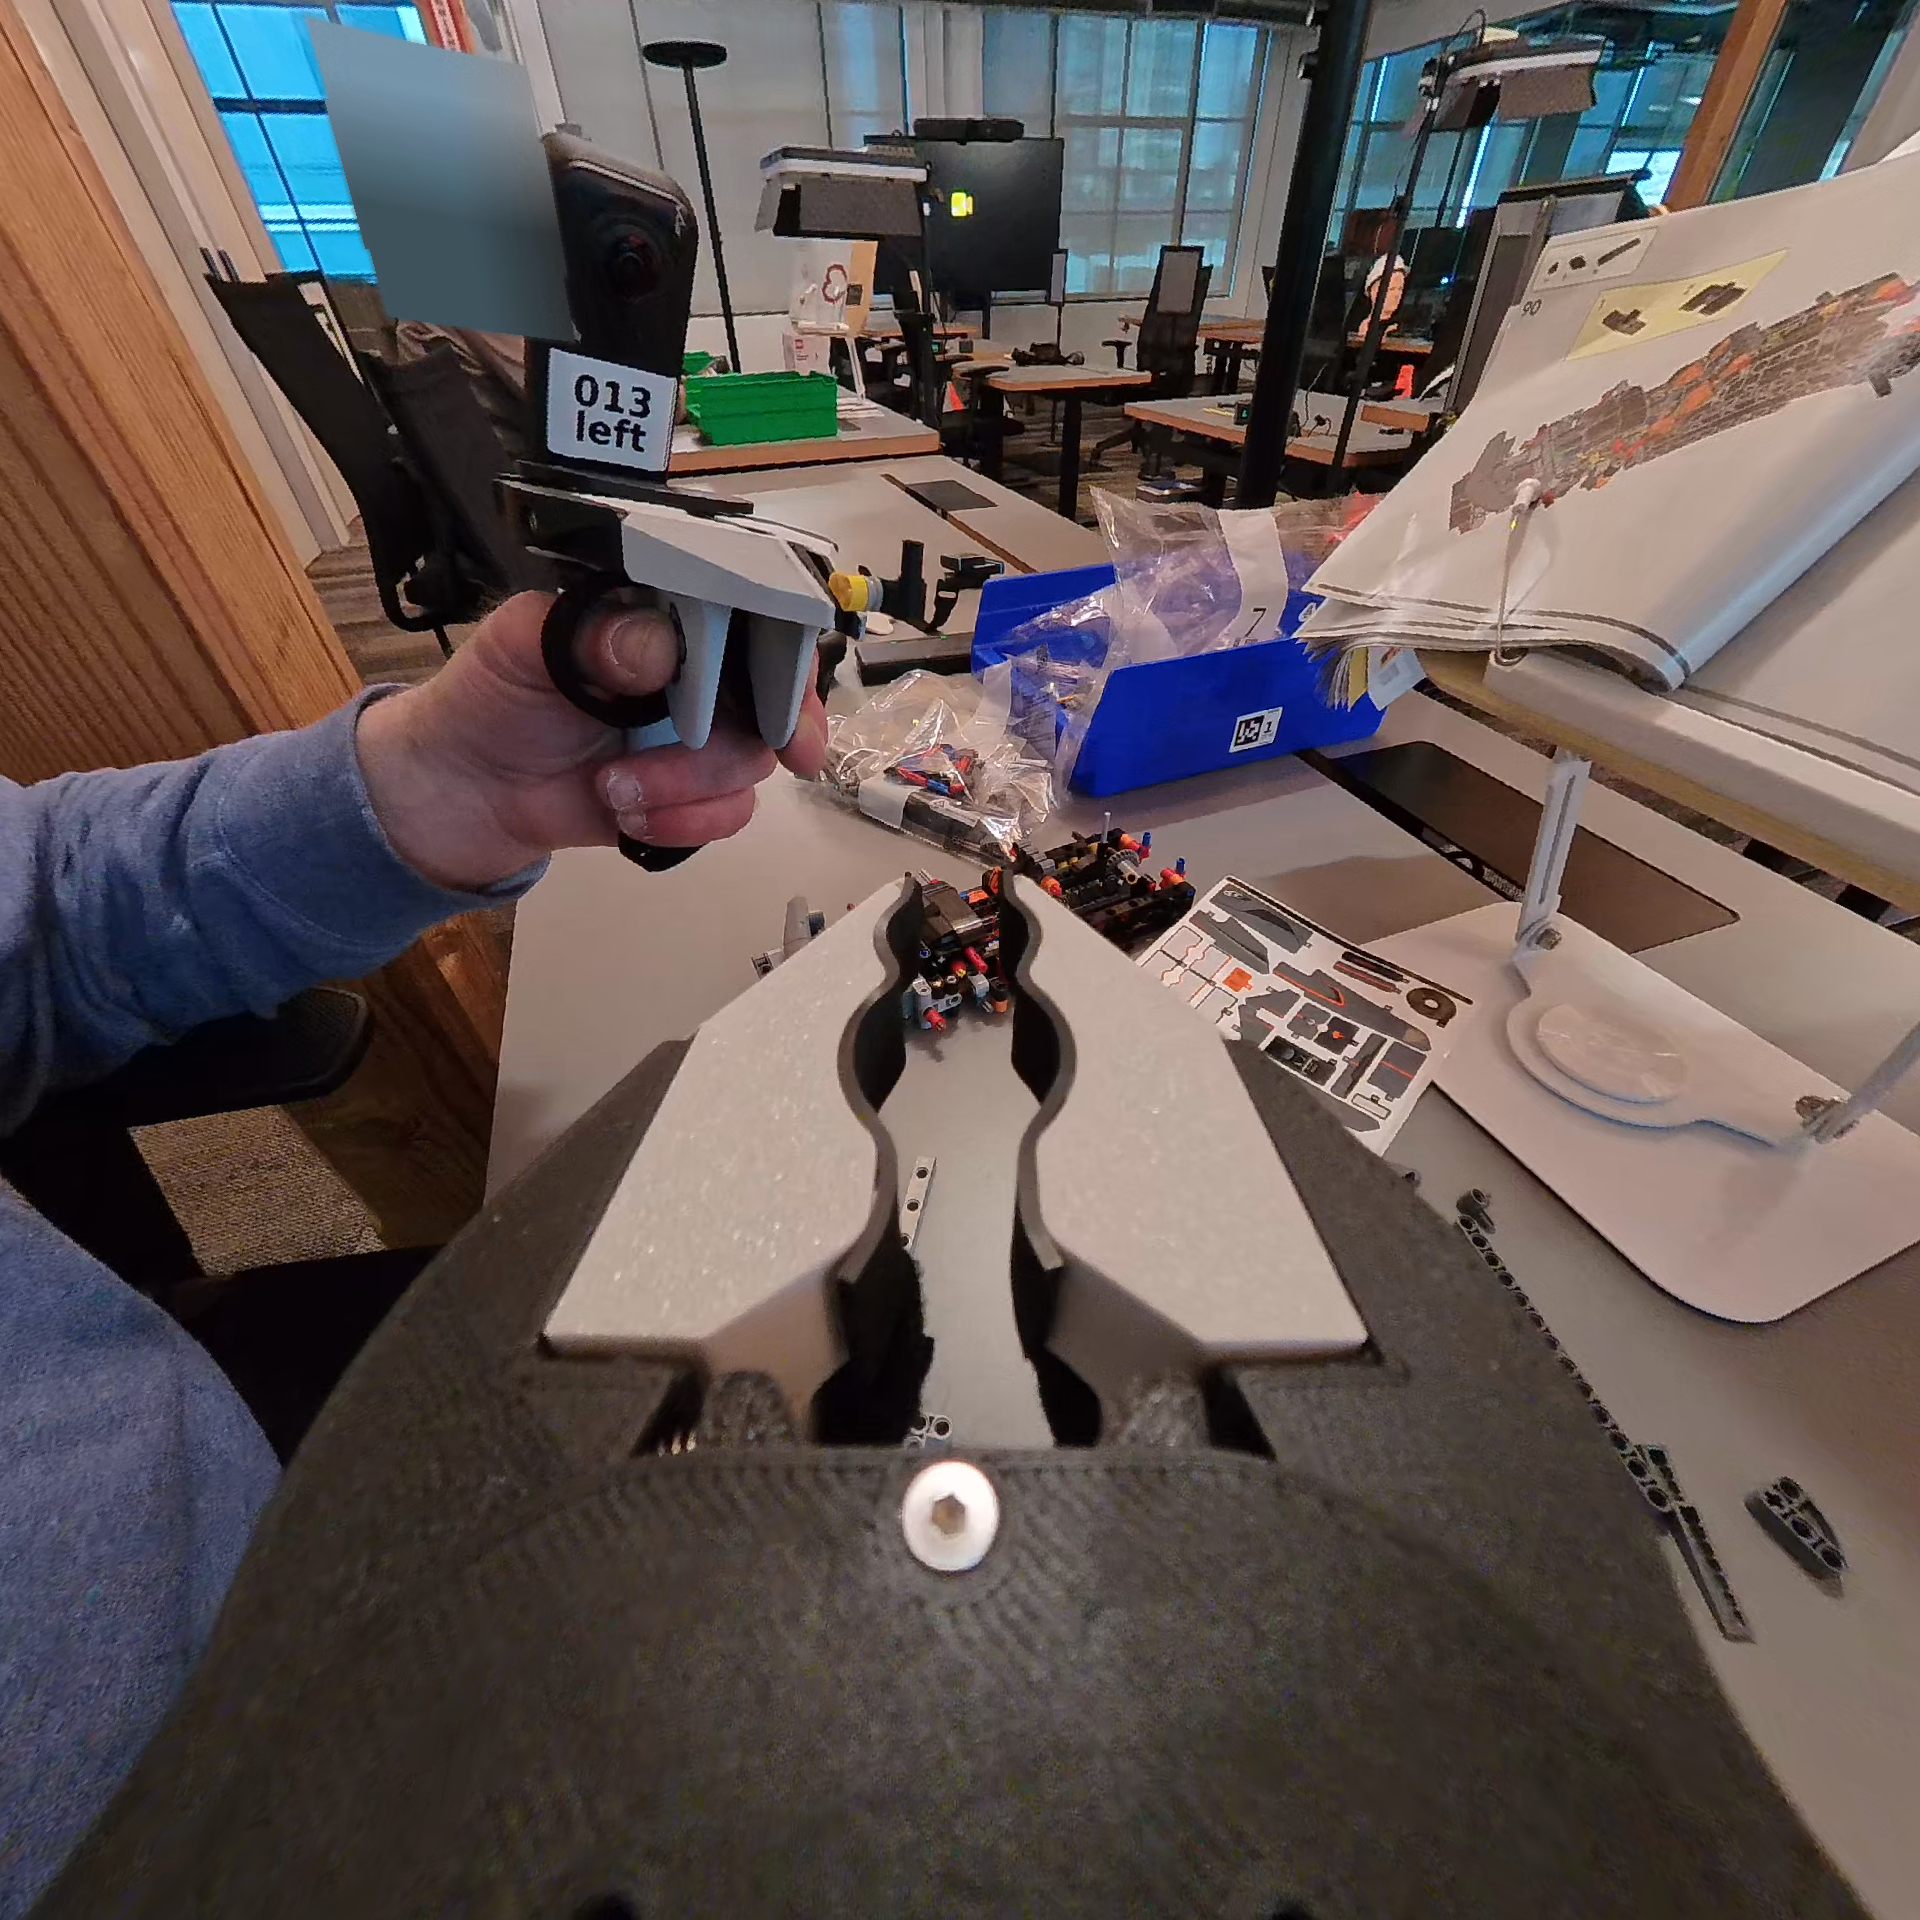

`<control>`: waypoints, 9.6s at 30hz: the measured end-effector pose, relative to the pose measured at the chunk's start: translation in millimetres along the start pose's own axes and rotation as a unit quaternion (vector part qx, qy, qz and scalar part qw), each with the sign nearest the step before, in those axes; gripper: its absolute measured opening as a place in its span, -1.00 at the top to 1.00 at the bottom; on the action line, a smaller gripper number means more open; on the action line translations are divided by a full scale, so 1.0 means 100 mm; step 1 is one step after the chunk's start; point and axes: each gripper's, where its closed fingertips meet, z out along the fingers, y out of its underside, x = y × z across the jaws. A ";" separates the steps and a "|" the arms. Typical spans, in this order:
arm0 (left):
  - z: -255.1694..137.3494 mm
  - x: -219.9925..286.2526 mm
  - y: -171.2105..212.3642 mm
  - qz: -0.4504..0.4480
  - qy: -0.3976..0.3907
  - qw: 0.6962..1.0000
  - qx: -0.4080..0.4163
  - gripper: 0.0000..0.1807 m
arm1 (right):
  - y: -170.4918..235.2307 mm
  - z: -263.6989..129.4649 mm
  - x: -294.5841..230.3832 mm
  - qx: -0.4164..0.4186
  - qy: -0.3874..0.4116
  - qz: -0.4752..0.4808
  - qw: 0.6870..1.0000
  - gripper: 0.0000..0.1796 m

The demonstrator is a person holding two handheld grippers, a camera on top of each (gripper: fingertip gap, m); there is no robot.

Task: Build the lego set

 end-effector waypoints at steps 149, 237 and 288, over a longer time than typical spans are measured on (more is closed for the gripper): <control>0.12 0.02 0.51 0.032 0.108 0.970 -0.216 0.99 | 0.11 0.26 -0.15 -0.061 0.088 -0.114 0.988 0.70; 0.31 0.13 0.37 0.200 0.066 0.948 -0.237 0.91 | -0.09 0.03 -0.11 0.071 -0.022 0.065 0.995 0.99; 0.69 -0.04 0.32 0.507 -0.146 0.840 -0.127 0.80 | -0.13 -0.03 0.03 0.169 -0.083 0.228 0.955 0.99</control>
